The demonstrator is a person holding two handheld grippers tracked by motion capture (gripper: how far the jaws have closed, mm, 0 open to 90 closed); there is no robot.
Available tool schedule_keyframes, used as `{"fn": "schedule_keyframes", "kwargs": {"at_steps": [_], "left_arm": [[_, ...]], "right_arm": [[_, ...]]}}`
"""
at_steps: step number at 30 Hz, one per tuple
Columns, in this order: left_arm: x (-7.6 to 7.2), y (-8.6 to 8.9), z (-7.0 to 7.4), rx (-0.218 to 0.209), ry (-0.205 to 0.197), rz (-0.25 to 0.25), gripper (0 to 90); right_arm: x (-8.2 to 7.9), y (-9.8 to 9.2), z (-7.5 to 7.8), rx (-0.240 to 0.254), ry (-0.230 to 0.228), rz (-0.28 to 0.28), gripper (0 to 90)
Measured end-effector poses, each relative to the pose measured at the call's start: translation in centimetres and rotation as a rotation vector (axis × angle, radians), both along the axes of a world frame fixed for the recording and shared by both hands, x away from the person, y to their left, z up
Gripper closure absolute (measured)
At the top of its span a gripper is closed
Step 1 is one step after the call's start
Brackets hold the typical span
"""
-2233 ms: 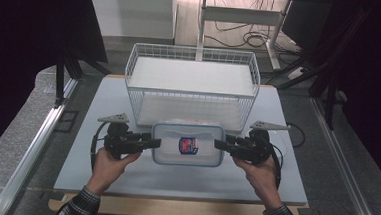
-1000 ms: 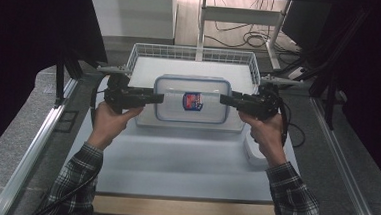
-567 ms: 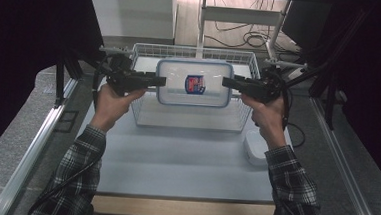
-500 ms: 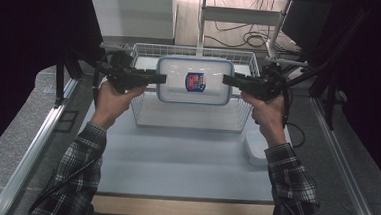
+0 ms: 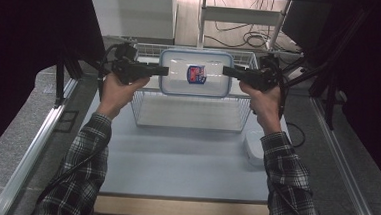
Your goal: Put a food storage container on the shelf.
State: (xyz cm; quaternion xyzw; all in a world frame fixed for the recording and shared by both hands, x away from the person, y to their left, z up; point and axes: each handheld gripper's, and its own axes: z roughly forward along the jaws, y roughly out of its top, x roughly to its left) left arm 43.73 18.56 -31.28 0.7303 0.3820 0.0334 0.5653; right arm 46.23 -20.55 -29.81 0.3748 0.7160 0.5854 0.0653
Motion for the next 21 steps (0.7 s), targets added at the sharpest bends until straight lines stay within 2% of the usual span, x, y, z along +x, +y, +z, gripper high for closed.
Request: {"fn": "schedule_keyframes", "kwargs": {"at_steps": [2,7,15,17,18,19,21], "left_arm": [[0.2,0.1,-0.1,-0.009,0.003,-0.001,54.1],[0.6,0.1,-0.3,-0.028,0.006,0.023,52.6],[1.0,-0.2,-0.3,-0.025,0.009,0.056,50.2],[1.1,-0.2,-0.3,-0.026,0.004,0.081,49.4],[1.1,-0.2,-0.2,-0.013,-0.005,0.097,49.7],[1.0,-0.2,-0.2,-0.001,-0.014,0.107,56.3],[1.1,-0.5,-0.3,0.053,-0.011,0.127,55.9]], "right_arm": [[0.1,-0.1,0.2,0.020,-0.005,0.002,53.9],[0.2,0.2,0.6,0.012,0.002,-0.016,54.7],[0.8,0.3,0.4,0.034,0.021,-0.033,55.1],[0.9,0.3,0.4,0.031,0.024,-0.037,55.1],[0.9,0.4,0.4,0.036,0.027,-0.041,55.5],[1.0,0.4,0.4,0.028,0.023,-0.043,55.7],[1.0,0.6,0.3,0.006,0.027,-0.054,55.3]]}}
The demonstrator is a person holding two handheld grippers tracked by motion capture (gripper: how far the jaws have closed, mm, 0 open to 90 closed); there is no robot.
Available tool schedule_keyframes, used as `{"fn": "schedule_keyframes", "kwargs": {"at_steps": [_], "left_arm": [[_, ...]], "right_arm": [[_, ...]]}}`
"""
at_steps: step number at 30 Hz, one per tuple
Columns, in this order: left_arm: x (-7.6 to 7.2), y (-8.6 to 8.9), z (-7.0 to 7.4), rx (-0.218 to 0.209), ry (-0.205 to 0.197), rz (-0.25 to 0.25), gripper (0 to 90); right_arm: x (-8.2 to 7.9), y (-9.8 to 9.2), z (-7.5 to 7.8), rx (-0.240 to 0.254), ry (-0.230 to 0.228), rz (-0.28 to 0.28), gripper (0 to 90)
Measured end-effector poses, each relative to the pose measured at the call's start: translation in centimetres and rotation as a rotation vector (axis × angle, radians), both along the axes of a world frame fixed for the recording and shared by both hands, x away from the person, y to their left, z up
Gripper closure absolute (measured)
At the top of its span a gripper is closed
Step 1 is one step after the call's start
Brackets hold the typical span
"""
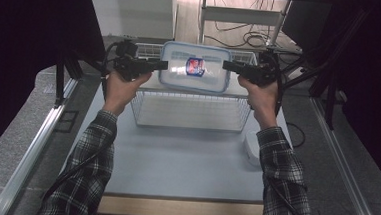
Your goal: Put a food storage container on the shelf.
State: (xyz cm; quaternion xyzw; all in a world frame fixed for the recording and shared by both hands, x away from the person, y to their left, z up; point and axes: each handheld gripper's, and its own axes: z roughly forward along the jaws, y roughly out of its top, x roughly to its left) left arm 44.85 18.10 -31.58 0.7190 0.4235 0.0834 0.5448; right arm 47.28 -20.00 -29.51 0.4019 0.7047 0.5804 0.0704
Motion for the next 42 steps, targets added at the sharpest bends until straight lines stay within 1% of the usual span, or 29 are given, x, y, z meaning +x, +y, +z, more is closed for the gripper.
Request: {"fn": "schedule_keyframes", "kwargs": {"at_steps": [1,3,4,6,8,10,11,12,13,14,15,16,18,21,23,24,25,27,28,30,32,34,38,39,41,42], "left_arm": [[0.1,-0.1,-0.2,0.027,0.002,-0.005,57.5],[0.3,0.0,-0.5,-0.014,0.015,-0.009,56.9],[0.4,0.1,-0.5,-0.022,0.017,-0.011,56.9],[0.4,0.1,-0.5,-0.025,0.020,-0.013,56.9],[0.3,0.0,-0.5,-0.014,0.021,-0.013,56.6],[0.2,0.1,-0.6,-0.004,0.024,-0.010,57.5],[0.2,0.1,-0.6,-0.002,0.026,-0.010,57.6],[0.2,0.2,-0.7,-0.021,0.017,-0.001,58.6],[0.2,0.2,-0.7,-0.031,0.020,0.002,58.8],[0.2,0.3,-0.6,-0.040,0.020,-0.002,58.3],[0.3,0.2,-0.5,-0.033,0.025,-0.006,57.2],[0.2,0.2,-0.5,-0.027,0.022,-0.006,57.1],[0.2,0.2,-0.5,-0.027,0.023,-0.007,57.1],[0.0,0.3,-0.5,-0.025,0.015,-0.010,57.1],[-0.4,0.4,-0.4,-0.011,-0.017,-0.005,60.0],[-0.7,0.5,-0.3,-0.013,-0.032,-0.003,61.9],[-1.0,0.7,-0.3,-0.021,-0.046,-0.004,63.9],[-1.7,1.1,-0.3,-0.027,-0.076,-0.011,70.4],[-2.2,1.3,-0.4,-0.024,-0.093,-0.016,74.3],[-3.0,1.4,-0.8,-0.012,-0.103,-0.026,79.9],[-3.5,1.3,-1.4,0.018,-0.100,-0.027,82.5],[-3.7,1.0,-2.0,0.041,-0.093,-0.039,83.4],[-3.4,0.4,-2.9,0.047,-0.079,-0.051,83.5],[-3.2,0.2,-3.0,0.049,-0.077,-0.052,83.5],[-3.1,0.0,-3.2,0.051,-0.073,-0.058,83.5],[-3.1,-0.1,-3.2,0.054,-0.075,-0.058,83.5]], "right_arm": [[0.1,0.0,-0.1,-0.004,0.004,-0.008,54.4],[0.3,-0.2,-0.5,0.026,0.019,-0.010,54.5],[0.5,-0.3,-0.7,0.040,0.022,-0.012,54.4],[0.7,-0.3,-0.9,0.057,0.032,-0.016,54.4],[0.8,-0.2,-0.8,0.052,0.040,-0.030,53.3],[1.0,0.1,-0.7,0.035,0.049,-0.054,50.9],[1.0,0.3,-0.7,0.024,0.054,-0.076,49.2],[1.1,0.5,-0.7,0.003,0.051,-0.104,48.3],[1.1,0.6,-0.7,-0.025,0.040,-0.130,50.0],[1.2,0.7,-0.7,-0.054,0.029,-0.150,57.2],[1.2,0.9,-0.8,-0.105,0.023,-0.171,55.6],[1.2,0.9,-1.0,-0.110,0.009,-0.175,58.1],[1.3,0.9,-1.1,-0.092,0.013,-0.174,62.1],[1.1,0.7,-0.9,-0.113,-0.015,-0.191,67.6],[0.4,0.5,-0.7,-0.124,-0.045,-0.181,76.1],[-0.1,0.4,-0.6,-0.142,-0.066,-0.182,79.2],[-0.5,0.2,-0.5,-0.158,-0.085,-0.170,83.1],[-1.6,-0.2,-0.5,-0.173,-0.106,-0.141,88.6],[-2.1,-0.4,-0.5,-0.171,-0.111,-0.124,89.4],[-3.1,-0.6,-0.9,-0.168,-0.116,-0.084,89.6],[-4.1,-0.6,-1.4,-0.167,-0.129,-0.058,89.6],[-4.9,-0.5,-2.1,-0.143,-0.128,-0.029,89.6],[-6.0,0.5,-3.6,-0.131,-0.115,0.031,89.6],[-6.0,0.9,-3.9,-0.148,-0.113,0.038,89.6],[-5.9,1.5,-4.2,-0.196,-0.118,0.029,89.6],[-5.7,1.6,-4.3,-0.204,-0.117,0.031,89.6]]}}
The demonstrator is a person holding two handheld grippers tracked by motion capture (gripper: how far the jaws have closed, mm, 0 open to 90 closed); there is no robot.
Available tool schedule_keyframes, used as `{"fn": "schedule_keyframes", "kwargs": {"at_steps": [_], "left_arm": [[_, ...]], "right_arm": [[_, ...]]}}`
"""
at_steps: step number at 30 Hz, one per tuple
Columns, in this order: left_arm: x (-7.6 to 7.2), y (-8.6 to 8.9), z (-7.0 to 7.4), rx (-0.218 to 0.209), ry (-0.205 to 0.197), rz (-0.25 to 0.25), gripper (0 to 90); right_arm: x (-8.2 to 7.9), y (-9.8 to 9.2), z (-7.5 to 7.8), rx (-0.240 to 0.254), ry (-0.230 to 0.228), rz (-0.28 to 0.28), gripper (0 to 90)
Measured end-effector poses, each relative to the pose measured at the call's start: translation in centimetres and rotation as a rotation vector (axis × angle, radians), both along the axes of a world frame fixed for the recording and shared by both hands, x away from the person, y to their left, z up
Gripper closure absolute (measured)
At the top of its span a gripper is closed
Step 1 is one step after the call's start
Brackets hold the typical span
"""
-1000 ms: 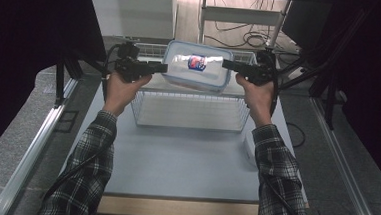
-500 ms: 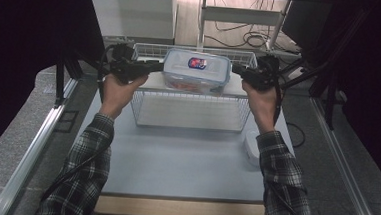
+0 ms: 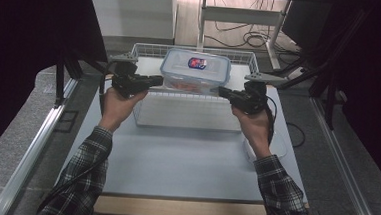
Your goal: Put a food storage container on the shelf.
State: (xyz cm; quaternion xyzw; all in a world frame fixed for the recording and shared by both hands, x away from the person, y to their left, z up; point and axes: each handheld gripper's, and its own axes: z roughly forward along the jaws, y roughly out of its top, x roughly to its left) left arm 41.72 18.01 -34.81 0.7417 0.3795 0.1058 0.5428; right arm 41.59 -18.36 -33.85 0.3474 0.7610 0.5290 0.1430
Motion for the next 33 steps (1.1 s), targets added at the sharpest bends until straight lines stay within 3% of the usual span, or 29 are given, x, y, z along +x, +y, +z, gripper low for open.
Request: {"fn": "schedule_keyframes", "kwargs": {"at_steps": [10,18,25,33], "left_arm": [[-0.4,0.0,-0.6,0.023,0.002,0.004,82.7],[-1.7,-0.3,-1.3,0.021,-0.005,-0.026,77.5],[-4.1,-0.8,-3.0,0.060,-0.010,-0.052,58.9],[-6.8,-1.0,-5.0,0.095,-0.003,-0.059,36.9]], "right_arm": [[1.8,0.1,-0.3,0.004,0.020,-0.050,89.6],[1.0,0.3,-0.2,-0.009,0.003,-0.032,89.1],[-0.7,0.0,-1.2,-0.018,0.004,0.001,75.9],[-2.9,-0.4,-2.8,-0.046,0.010,0.037,50.0]]}}
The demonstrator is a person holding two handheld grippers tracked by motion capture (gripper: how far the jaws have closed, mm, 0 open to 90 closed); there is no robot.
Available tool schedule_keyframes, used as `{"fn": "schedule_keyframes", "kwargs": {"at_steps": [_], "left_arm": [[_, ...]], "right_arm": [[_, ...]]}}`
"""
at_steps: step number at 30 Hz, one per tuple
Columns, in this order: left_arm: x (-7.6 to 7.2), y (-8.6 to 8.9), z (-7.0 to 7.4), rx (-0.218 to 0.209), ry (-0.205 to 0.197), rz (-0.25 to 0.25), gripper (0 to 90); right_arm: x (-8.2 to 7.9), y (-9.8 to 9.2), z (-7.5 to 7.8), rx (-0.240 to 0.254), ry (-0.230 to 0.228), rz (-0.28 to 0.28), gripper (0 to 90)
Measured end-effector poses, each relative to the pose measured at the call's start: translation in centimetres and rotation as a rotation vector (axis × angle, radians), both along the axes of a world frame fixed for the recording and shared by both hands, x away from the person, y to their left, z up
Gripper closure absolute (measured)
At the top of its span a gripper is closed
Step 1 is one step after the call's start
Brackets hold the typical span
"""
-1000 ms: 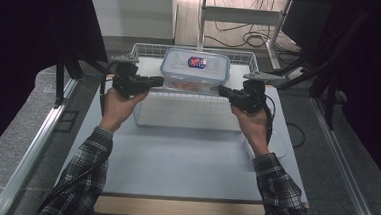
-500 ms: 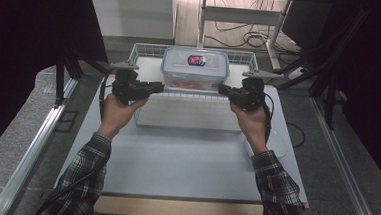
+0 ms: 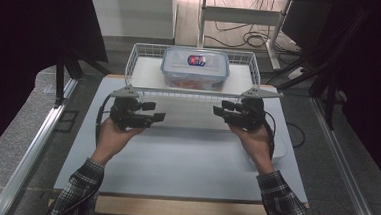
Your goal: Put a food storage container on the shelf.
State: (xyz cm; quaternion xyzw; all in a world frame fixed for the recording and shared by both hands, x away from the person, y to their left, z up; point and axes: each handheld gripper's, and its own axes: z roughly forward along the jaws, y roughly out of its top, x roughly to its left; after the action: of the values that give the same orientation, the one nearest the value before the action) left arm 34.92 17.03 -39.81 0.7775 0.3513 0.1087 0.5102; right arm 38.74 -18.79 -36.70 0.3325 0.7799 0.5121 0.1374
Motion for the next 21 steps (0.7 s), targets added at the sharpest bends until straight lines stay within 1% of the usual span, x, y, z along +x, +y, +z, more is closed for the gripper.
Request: {"fn": "schedule_keyframes", "kwargs": {"at_steps": [2,3,5,8,10,11,14,17,19,21], "left_arm": [[-0.7,-0.1,-0.6,0.009,-0.001,0.009,32.4],[-1.0,-0.1,-0.8,0.011,0.000,0.005,30.8],[-1.6,-0.1,-1.3,0.014,0.000,0.009,27.7],[-2.7,-0.3,-1.9,0.020,-0.006,0.009,22.6],[-3.4,-0.4,-2.4,0.026,-0.011,0.007,18.9],[-3.7,-0.5,-2.7,0.029,-0.009,0.007,18.5],[-4.5,-0.6,-3.5,0.051,-0.010,0.008,13.7],[-5.4,-0.7,-4.6,0.069,-0.010,0.007,9.5],[-6.0,-0.6,-5.4,0.071,-0.009,0.009,8.5],[-6.6,-0.5,-6.4,0.062,-0.001,0.019,6.2]], "right_arm": [[-0.6,-0.1,-0.5,-0.013,-0.002,0.006,43.3],[-1.0,-0.2,-0.8,-0.016,-0.006,0.006,40.4],[-1.6,-0.4,-1.3,-0.025,-0.013,0.006,35.3],[-2.4,-0.7,-2.1,-0.032,-0.008,0.008,28.2],[-3.0,-0.9,-2.6,-0.036,-0.012,0.009,23.7],[-3.3,-1.0,-2.8,-0.037,-0.014,0.010,22.0],[-4.1,-1.3,-3.6,-0.041,-0.020,0.011,16.6],[-4.8,-1.3,-4.3,-0.063,-0.023,0.012,12.3],[-5.4,-1.4,-4.8,-0.065,-0.028,0.020,10.1],[-5.9,-1.4,-5.3,-0.068,-0.023,0.029,9.0]]}}
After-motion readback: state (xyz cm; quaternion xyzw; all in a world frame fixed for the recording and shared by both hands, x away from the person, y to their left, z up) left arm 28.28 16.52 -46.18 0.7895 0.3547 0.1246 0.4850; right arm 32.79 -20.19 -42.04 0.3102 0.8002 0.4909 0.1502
